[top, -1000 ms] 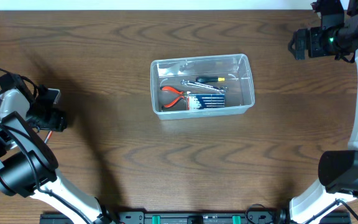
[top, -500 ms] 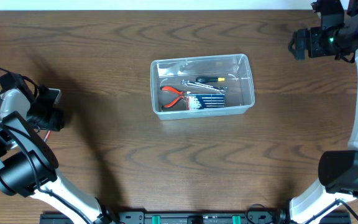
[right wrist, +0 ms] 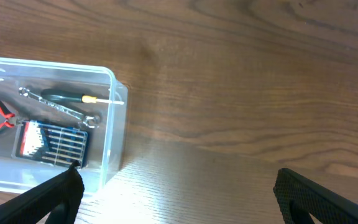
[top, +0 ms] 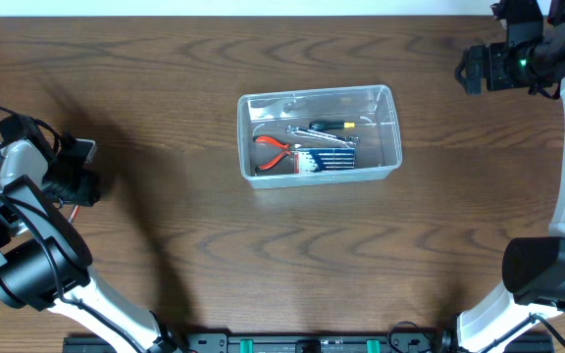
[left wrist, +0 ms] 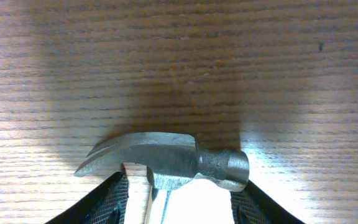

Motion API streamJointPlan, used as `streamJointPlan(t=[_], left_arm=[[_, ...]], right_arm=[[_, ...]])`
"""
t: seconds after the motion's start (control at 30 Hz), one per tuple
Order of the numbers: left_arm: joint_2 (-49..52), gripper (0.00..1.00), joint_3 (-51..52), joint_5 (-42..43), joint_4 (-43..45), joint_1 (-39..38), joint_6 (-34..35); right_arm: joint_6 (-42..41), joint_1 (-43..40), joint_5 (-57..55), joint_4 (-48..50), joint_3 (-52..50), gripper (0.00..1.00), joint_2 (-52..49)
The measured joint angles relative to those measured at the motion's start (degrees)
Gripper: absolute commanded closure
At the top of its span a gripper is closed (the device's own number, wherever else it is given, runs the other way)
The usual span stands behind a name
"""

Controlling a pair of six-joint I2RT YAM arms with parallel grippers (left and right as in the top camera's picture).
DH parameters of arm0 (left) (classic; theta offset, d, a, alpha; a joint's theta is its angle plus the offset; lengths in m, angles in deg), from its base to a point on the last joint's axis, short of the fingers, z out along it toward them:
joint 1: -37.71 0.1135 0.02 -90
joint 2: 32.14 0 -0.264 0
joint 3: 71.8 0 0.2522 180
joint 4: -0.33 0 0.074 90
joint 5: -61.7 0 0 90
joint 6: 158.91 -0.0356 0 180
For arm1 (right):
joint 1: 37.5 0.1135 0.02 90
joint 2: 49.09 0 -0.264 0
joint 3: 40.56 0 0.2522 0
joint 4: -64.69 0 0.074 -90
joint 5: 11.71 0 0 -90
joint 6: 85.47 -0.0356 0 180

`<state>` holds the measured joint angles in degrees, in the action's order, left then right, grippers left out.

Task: Pack container
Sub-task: 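Lower the left gripper and grasp the hammer by its neck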

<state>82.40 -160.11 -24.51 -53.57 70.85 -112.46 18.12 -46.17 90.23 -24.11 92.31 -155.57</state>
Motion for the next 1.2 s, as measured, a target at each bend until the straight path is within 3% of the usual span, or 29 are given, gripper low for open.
streamJointPlan(t=[0.93, 1.2], left_arm=[[0.0, 0.47, -0.1, -4.2, -1.3, 0.1, 0.0], [0.0, 0.64, -0.1, -5.1, 1.0, 0.2, 0.2]], right_arm=[[0.0, 0.0, -1.3, -0.3, 0.0, 0.01, 0.0], [0.0, 0.0, -1.3, -0.5, 0.0, 0.01, 0.0]])
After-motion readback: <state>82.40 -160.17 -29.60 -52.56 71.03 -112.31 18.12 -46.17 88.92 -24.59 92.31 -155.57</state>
